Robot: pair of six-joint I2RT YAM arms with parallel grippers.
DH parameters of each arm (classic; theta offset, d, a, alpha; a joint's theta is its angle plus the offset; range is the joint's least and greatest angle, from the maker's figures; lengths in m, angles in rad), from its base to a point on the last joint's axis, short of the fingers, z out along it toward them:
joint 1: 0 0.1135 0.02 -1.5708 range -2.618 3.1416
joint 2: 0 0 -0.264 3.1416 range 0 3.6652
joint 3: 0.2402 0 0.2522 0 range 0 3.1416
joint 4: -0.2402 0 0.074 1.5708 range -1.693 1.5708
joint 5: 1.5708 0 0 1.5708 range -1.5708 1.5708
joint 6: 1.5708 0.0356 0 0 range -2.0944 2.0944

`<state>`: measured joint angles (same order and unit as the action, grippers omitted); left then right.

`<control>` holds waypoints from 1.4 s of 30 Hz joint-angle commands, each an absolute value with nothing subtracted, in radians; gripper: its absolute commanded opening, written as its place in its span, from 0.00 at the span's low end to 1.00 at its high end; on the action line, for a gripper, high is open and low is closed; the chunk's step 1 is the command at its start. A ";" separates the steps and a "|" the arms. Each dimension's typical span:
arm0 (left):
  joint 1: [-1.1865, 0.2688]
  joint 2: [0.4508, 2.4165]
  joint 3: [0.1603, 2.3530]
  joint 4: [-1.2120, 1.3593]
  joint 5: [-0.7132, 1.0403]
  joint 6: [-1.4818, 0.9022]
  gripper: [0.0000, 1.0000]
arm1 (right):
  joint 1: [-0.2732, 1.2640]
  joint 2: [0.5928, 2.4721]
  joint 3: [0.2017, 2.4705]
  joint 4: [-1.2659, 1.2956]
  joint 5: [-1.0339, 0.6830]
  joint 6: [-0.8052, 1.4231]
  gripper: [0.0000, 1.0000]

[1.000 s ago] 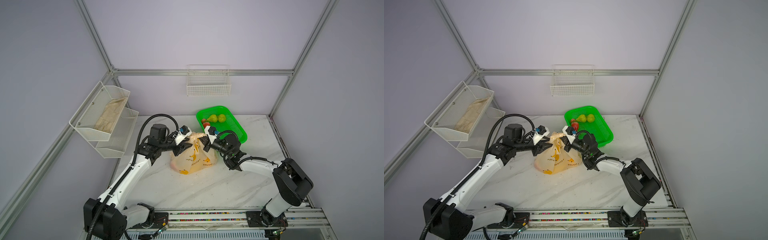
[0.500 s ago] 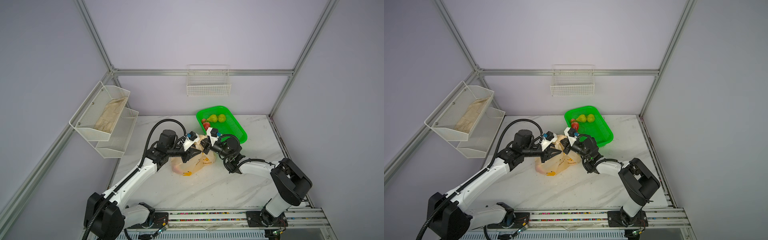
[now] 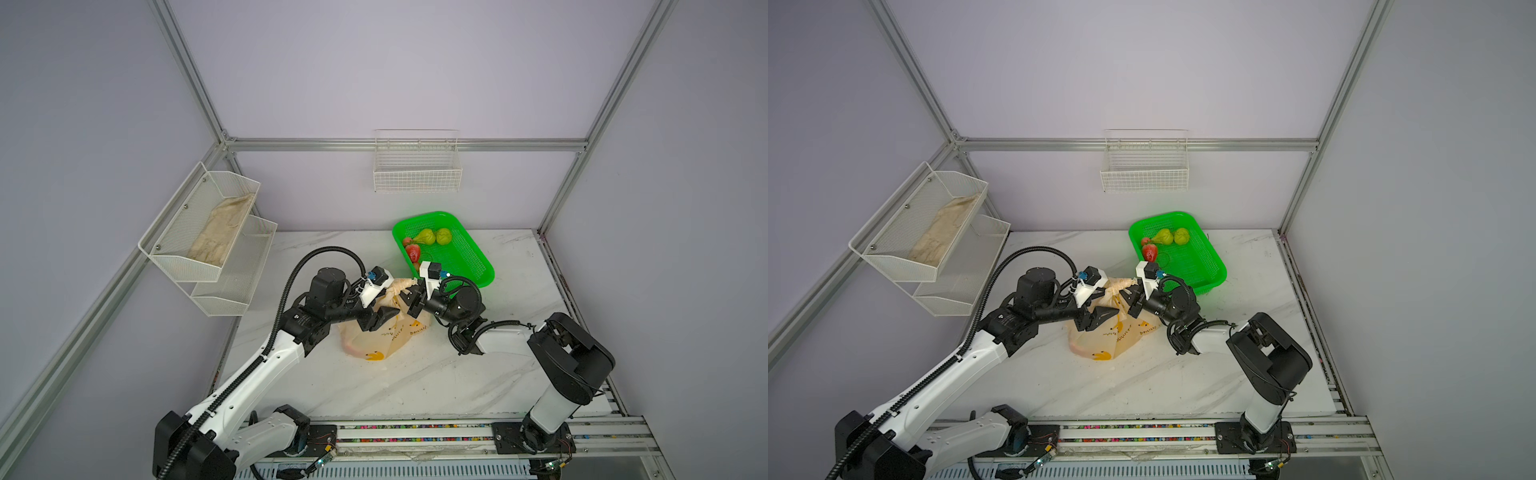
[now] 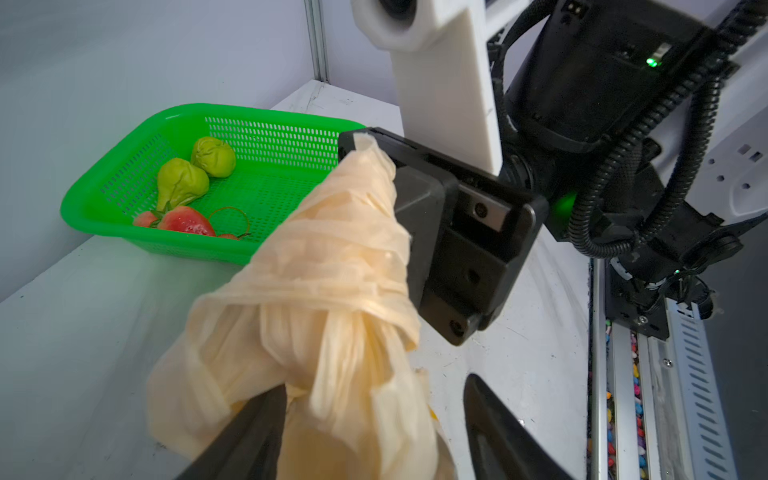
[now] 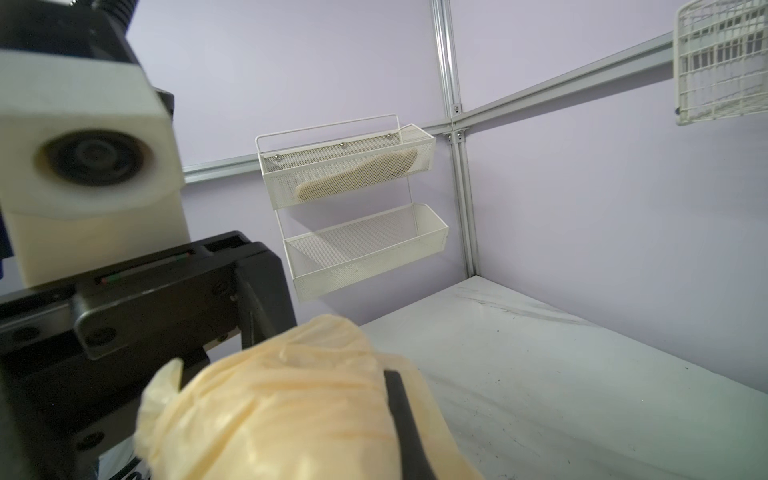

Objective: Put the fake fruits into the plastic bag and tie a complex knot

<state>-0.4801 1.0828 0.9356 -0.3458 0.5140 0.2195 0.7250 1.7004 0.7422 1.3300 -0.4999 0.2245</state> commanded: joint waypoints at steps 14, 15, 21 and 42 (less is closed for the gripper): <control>-0.356 0.940 1.061 -0.449 0.478 0.209 0.58 | 0.730 1.690 0.764 1.293 -0.550 0.148 0.00; -0.352 0.945 1.060 -0.435 0.482 0.199 0.52 | 0.730 1.692 0.764 1.293 -0.551 0.147 0.00; -0.353 1.034 1.062 -0.439 0.521 0.199 0.27 | 0.730 1.684 0.768 1.305 -0.539 0.175 0.00; -0.453 0.970 0.814 -0.196 0.458 0.011 0.16 | 0.747 1.704 0.755 1.434 -0.459 0.414 0.00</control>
